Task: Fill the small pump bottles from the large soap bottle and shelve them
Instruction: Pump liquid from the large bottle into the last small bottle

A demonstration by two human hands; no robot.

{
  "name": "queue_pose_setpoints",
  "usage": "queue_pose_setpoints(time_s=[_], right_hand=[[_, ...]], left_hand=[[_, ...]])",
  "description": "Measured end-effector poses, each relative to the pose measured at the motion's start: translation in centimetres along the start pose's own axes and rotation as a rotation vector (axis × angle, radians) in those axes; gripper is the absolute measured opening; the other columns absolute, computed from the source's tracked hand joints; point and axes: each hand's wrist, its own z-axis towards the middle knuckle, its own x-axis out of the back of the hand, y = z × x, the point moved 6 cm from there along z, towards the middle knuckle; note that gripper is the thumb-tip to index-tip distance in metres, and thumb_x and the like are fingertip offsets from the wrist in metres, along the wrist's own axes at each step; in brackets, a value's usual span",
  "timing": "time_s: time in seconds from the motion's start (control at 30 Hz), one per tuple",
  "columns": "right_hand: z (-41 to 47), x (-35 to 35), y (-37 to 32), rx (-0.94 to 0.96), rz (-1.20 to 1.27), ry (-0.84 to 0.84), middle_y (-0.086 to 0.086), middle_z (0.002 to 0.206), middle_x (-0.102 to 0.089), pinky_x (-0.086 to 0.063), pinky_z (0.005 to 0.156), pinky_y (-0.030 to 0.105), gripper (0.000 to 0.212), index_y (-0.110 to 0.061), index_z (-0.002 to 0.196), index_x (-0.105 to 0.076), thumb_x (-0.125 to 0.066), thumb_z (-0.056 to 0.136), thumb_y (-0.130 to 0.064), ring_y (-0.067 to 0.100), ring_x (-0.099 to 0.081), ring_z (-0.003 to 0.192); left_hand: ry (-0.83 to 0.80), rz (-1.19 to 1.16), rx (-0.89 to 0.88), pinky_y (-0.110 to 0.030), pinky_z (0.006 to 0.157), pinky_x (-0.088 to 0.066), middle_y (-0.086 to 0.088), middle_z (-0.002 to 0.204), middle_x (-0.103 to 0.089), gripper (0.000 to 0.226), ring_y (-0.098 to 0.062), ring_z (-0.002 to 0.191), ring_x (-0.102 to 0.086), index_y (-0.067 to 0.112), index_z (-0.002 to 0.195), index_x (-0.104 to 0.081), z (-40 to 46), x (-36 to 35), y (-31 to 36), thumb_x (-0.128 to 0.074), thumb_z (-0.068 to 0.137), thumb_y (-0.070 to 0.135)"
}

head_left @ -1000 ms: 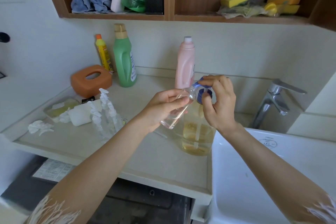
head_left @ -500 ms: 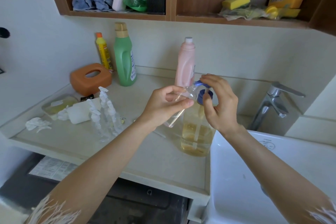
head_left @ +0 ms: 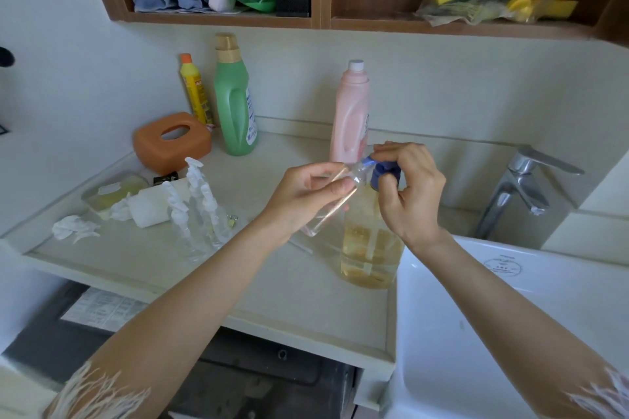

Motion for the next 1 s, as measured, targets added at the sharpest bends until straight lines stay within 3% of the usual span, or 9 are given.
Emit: queue_pose_setpoints(time_s=[0.17,0.33,0.4,0.53,0.63,0.8,0.9,1.0], right_hand=[[1.7,0.8,-0.2,-0.004,-0.002,-0.08,0.009,0.09,-0.069,-0.049,0.078,0.034,0.031,0.002,0.085,-0.07,-0.048,0.066,0.011,0.027,-0.062,0.082],[1.4,1.2,-0.1,0.022,-0.014,-0.117,0.013,0.101,-0.068,-0.048,0.087,0.033,0.03,0.003,0.094,-0.07,-0.046,0.077,-0.002,0.026,-0.062,0.093],[1.1,1.1,0.0,0.028,-0.018,-0.12,0.014,0.106,-0.067,-0.047,0.09,0.029,0.033,0.003,0.098,-0.069,-0.044,0.08,-0.007,0.026,-0.061,0.099],[0.2,0.9,0.0,0.078,-0.003,-0.097,0.008,0.11,-0.062,-0.042,0.097,0.023,0.034,0.006,0.102,-0.067,-0.044,0.078,-0.003,0.024,-0.057,0.108],[0.1,0.6,0.2,0.055,0.034,-0.042,0.004,0.104,-0.062,-0.041,0.092,0.019,0.035,0.006,0.096,-0.068,-0.042,0.072,0.003,0.026,-0.059,0.101],[-0.2,0.3,0.5,0.042,0.023,0.008,0.011,0.092,-0.07,-0.048,0.084,0.031,0.034,0.004,0.086,-0.07,-0.041,0.069,0.002,0.025,-0.063,0.093],[-0.4,0.4,0.7,0.04,0.027,0.02,0.012,0.091,-0.071,-0.049,0.084,0.034,0.034,0.003,0.085,-0.071,-0.041,0.069,0.004,0.025,-0.064,0.094],[-0.5,0.5,0.6,0.033,0.024,0.011,0.012,0.092,-0.071,-0.05,0.084,0.036,0.034,0.003,0.087,-0.071,-0.042,0.069,0.005,0.027,-0.064,0.094]], left_hand=[[-0.037,-0.091,0.08,-0.022,0.053,-0.05,-0.005,0.082,-0.074,0.039,-0.017,0.055,-0.065,0.016,0.105,-0.066,0.0,-0.8,0.4,-0.064,0.074,0.039],[-0.057,-0.096,0.155,-0.024,0.055,-0.05,-0.008,0.089,-0.074,0.02,-0.018,0.056,-0.064,0.012,0.105,-0.062,0.5,-0.7,-0.3,-0.066,0.088,0.02],[-0.061,-0.099,0.173,-0.023,0.055,-0.05,-0.007,0.091,-0.074,0.02,-0.017,0.058,-0.064,0.011,0.102,-0.063,0.5,-0.6,-0.6,-0.066,0.084,0.022],[-0.085,-0.142,0.178,-0.022,0.055,-0.052,-0.006,0.088,-0.074,0.01,-0.017,0.059,-0.067,0.014,0.096,-0.068,0.4,-0.4,-0.7,-0.062,0.09,0.018],[-0.059,-0.141,0.191,-0.023,0.053,-0.052,-0.011,0.088,-0.072,0.008,-0.019,0.057,-0.067,0.012,0.092,-0.068,0.6,-0.2,-1.0,-0.061,0.09,0.015],[-0.049,-0.148,0.201,-0.024,0.052,-0.052,-0.013,0.087,-0.071,0.01,-0.02,0.057,-0.067,0.01,0.09,-0.069,0.3,-0.2,-1.6,-0.066,0.083,0.017],[-0.045,-0.155,0.211,-0.023,0.053,-0.052,-0.013,0.088,-0.071,0.02,-0.019,0.059,-0.068,0.011,0.092,-0.07,0.2,-0.4,-1.7,-0.068,0.077,0.025],[-0.042,-0.156,0.204,-0.024,0.055,-0.053,-0.012,0.088,-0.071,0.015,-0.019,0.06,-0.068,0.013,0.091,-0.07,0.1,-0.5,-1.4,-0.067,0.08,0.023]])
